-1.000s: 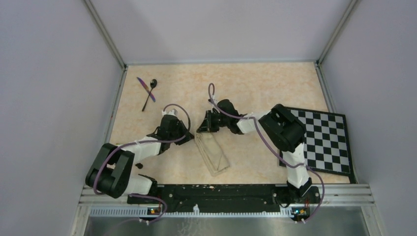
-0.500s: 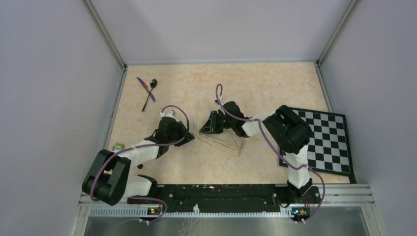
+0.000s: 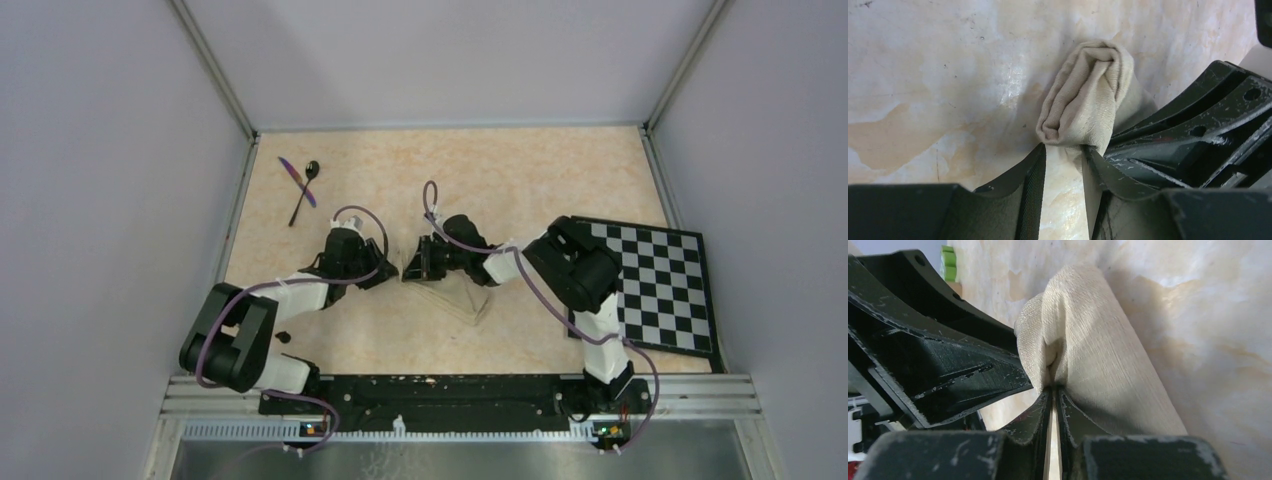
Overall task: Fold the napkin into a case and place the utensils inside
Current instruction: Grasp the top corner of the smaller rectangle folded napkin from the folded napkin.
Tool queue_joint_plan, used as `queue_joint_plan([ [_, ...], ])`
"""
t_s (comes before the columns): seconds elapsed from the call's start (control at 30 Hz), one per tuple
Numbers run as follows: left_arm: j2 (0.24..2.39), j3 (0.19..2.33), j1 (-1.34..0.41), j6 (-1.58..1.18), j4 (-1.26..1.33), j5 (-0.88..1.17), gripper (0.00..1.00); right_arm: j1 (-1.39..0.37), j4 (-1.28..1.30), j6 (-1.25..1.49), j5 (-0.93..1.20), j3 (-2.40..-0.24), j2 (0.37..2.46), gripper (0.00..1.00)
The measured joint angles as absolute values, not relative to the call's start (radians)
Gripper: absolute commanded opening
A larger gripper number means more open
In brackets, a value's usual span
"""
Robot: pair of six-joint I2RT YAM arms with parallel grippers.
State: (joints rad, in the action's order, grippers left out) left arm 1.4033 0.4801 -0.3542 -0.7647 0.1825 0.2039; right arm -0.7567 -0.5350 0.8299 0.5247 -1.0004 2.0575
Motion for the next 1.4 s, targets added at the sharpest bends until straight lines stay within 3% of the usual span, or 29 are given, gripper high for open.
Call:
queue_joint_plan([
  [0.17, 1.405, 0.485, -0.354, -0.756, 0.179, 0.206, 0.45, -0.767, -0.551, 0.830, 0.502, -0.998, 2.067, 0.07],
  [0.47, 1.268, 0.454, -0.352, -0.721, 0.059, 0.168, 0.48, -0.680, -0.488, 0.811, 0.547, -0.956, 1.943, 0.15],
  [0.57, 1.268, 0.454, -0.351, -0.720, 0.055, 0.180, 0.48, -0.680, -0.488, 0.804, 0.545, -0.962, 1.915, 0.13],
  [0.67, 1.281, 0.456, -0.351, -0.722, 0.059, 0.202, 0.49, -0.680, -0.482, 0.801, 0.527, -0.965, 1.915, 0.00],
  [1.17, 1.476, 0.547, -0.399, -0.765, 0.185, 0.275, 0.52, -0.712, -0.557, 0.886, 0.448, -1.035, 2.092, 0.00],
  [1.4, 1.414, 0.544, -0.376, -0.733, 0.122, 0.229, 0.58, -0.701, -0.590, 0.900, 0.449, -1.012, 2.085, 0.06],
])
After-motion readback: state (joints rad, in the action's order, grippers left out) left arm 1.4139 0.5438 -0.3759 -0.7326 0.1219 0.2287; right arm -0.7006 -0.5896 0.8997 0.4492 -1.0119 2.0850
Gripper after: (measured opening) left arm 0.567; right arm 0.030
